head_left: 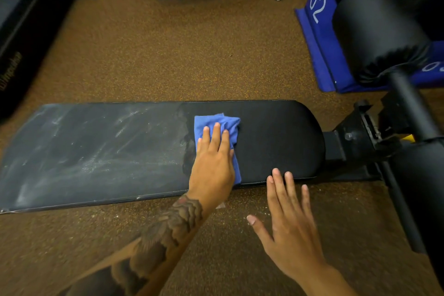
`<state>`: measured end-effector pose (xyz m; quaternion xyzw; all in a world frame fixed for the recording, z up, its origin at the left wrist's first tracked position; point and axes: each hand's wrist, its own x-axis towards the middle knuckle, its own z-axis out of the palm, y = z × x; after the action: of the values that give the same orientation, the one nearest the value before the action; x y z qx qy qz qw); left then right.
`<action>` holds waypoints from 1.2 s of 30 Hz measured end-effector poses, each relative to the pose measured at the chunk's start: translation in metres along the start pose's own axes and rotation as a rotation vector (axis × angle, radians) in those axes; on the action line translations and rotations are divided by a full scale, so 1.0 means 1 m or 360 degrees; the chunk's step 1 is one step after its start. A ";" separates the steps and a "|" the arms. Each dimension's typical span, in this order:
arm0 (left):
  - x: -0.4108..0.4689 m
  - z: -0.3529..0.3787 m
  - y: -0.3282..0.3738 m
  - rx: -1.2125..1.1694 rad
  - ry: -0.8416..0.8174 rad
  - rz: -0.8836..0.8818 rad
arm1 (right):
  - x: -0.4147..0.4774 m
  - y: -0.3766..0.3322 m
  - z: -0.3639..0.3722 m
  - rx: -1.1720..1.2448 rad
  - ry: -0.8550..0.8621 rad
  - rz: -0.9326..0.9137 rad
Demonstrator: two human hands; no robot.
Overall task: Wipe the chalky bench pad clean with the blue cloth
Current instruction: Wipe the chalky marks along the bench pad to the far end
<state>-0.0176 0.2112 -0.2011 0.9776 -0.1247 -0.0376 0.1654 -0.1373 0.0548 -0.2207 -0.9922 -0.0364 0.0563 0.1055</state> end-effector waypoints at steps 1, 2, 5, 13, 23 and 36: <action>0.011 0.000 0.001 0.0001 -0.0018 -0.0060 | 0.000 0.000 0.000 0.0001 -0.0001 0.0002; 0.026 0.000 -0.001 0.0032 -0.0018 -0.0104 | 0.000 0.000 0.000 0.0004 0.0000 0.0002; 0.081 -0.006 -0.015 0.0087 0.0002 -0.0120 | 0.001 0.001 0.000 -0.0014 0.0016 -0.0006; 0.053 -0.002 -0.010 -0.0054 0.0015 -0.0030 | 0.000 -0.003 -0.002 0.0018 0.0026 0.0022; 0.027 0.013 0.023 0.0056 -0.0044 0.0061 | 0.001 -0.006 0.001 0.0045 0.0035 0.0042; -0.008 0.006 0.001 0.0196 -0.0016 0.0182 | 0.000 -0.004 -0.003 0.0016 0.0014 0.0029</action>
<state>-0.0259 0.2105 -0.2064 0.9770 -0.1832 -0.0252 0.1063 -0.1376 0.0576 -0.2172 -0.9921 -0.0267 0.0531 0.1101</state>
